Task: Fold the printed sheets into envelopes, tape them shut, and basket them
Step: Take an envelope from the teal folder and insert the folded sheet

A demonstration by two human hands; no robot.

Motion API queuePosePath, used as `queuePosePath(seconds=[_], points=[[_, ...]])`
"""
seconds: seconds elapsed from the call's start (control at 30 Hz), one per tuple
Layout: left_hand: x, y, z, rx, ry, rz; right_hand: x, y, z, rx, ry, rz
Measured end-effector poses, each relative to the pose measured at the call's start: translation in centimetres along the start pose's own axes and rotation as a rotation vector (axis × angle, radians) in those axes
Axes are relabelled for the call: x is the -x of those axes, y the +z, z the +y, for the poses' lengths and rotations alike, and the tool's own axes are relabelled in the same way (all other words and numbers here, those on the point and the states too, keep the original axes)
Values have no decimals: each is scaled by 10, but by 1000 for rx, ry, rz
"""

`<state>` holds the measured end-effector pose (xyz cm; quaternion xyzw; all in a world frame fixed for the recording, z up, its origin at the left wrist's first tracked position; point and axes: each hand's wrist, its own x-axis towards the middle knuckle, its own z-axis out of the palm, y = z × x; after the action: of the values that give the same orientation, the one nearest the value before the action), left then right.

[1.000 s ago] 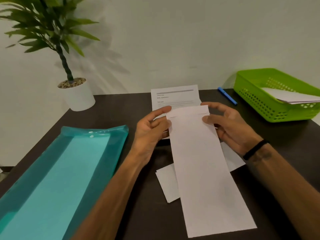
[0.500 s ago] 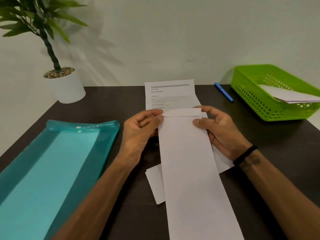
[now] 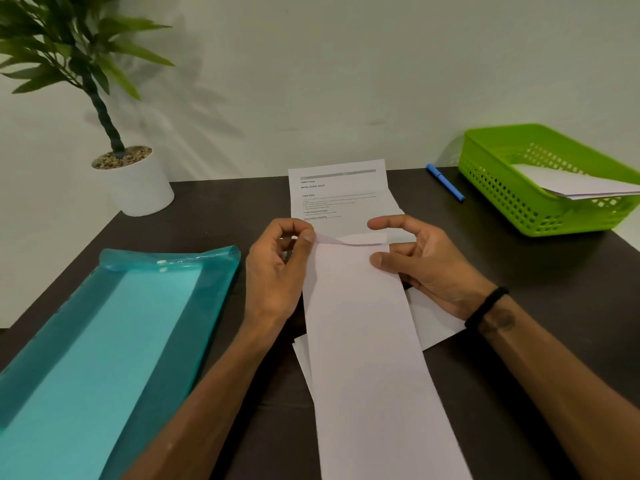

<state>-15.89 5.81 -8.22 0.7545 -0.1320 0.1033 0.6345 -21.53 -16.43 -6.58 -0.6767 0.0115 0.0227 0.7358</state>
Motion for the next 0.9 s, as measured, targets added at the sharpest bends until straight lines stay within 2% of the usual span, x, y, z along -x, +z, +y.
queuePosePath(seconds=[0.33, 0.6, 0.9], points=[[-2, -3, 1, 209, -171, 62, 3, 9, -4, 123, 41, -84], [2, 6, 10, 116, -198, -100, 4, 6, -7, 287, -76, 47], [12, 7, 22, 158, -288, -272, 8, -12, -11, 221, 155, -268]])
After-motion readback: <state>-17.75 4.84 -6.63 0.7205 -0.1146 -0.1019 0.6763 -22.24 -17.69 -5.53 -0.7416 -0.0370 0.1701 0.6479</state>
